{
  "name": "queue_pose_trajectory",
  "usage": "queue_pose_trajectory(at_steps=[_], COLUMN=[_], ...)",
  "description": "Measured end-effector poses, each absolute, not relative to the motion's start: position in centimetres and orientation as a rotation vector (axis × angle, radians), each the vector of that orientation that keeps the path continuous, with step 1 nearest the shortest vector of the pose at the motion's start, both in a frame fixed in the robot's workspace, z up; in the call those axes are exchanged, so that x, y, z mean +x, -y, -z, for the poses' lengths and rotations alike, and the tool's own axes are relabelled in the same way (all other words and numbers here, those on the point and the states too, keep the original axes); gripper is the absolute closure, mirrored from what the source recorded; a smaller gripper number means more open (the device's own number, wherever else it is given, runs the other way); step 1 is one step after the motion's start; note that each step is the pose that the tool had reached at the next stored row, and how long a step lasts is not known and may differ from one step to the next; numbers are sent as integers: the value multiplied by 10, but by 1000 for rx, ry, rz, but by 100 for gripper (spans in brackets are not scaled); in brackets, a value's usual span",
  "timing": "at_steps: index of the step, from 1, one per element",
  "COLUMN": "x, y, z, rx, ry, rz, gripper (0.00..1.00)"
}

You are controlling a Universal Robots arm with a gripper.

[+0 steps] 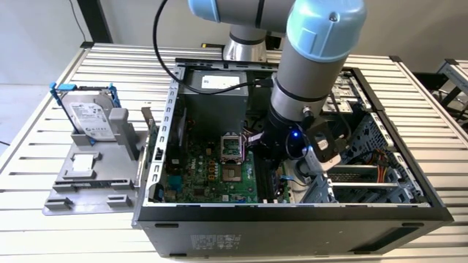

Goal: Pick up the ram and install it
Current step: 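Insert the ram into the slot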

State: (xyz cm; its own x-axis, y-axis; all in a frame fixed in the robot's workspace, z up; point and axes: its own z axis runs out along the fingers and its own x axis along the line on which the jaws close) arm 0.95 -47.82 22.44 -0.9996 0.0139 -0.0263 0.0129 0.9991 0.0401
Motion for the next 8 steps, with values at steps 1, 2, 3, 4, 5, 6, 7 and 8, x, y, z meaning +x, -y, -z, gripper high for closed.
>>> queue_pose_trajectory(at_steps=[1,2,3,4,5,6,7,8], x=[10,10,10,10,10,10,10,10], y=[478,478,478,478,478,478,478,477], z=[-226,-228,-229,-229,-230,-230,-230,-230], rx=[21,21,21,21,21,21,21,20], ry=[-3116,-3118,-3121,-3123,-3126,-3128,-3130,-3132], rz=[-60,-55,-50,-40,-26,-6,19,48], gripper=[100,100,100,100,100,100,100,100])
